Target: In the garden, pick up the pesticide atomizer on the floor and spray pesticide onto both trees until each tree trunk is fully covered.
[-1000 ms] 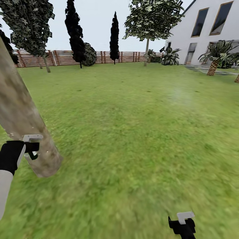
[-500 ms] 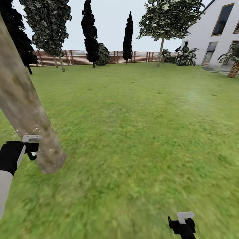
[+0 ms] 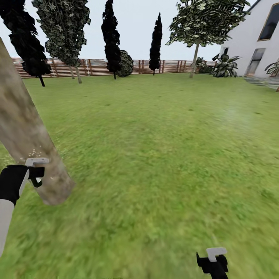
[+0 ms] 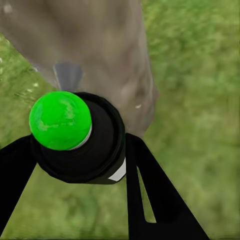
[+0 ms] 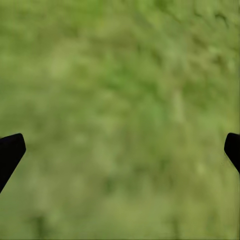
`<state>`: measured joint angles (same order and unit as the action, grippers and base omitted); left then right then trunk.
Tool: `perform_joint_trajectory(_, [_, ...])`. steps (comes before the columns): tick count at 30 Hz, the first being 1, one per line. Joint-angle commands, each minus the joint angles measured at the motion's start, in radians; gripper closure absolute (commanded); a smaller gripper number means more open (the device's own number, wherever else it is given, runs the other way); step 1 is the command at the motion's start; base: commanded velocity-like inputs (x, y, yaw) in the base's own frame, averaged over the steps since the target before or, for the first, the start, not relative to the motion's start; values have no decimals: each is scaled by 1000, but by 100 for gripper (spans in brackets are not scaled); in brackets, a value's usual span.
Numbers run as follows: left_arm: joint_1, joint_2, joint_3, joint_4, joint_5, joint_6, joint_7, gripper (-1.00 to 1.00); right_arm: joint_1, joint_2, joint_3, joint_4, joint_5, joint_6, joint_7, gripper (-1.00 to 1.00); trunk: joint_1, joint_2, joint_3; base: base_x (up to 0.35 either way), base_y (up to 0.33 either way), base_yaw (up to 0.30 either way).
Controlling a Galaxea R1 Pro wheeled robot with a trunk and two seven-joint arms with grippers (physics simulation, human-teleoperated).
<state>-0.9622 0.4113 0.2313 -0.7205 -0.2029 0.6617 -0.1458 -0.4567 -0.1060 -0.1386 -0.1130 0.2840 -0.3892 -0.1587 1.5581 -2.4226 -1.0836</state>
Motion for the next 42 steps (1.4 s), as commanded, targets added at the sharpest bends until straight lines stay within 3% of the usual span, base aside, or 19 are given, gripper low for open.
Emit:
perform_joint_trajectory(1, [-1,0,3,0,-12,4,-8,100,0,0,-8,1,11,-3,-2,-100,0,0,-1,90,-270,276])
perform_joint_trajectory(6, [1,0,3,14,-10,4,21,100,0,0,-7,1,11,-3,-2,-100,0,0,-1,199,-219,277])
perform_joint_trajectory(14, [9,-3,6,115,-6,-7,28,100,0,-1,-9,1,11,-3,-2,-100,0,0,-1,226,-190,154])
perform_joint_trajectory(26, [46,-2,17,164,-2,-13,32,100,0,0,-9,1,11,-2,-2,-100,0,0,-1,-102,-175,88])
perform_joint_trajectory(29, [46,-2,18,191,-2,-63,33,100,0,0,-9,1,11,-2,-2,-100,0,0,-1,12,-4,276])
perform_joint_trajectory(33, [46,-4,74,197,-1,-90,89,100,0,0,-9,1,11,-2,-2,-100,0,0,-1,193,-124,143])
perform_joint_trajectory(42, [46,-22,80,197,-3,-93,103,100,0,-1,-9,1,12,-2,-2,-100,0,0,-1,156,-227,3])
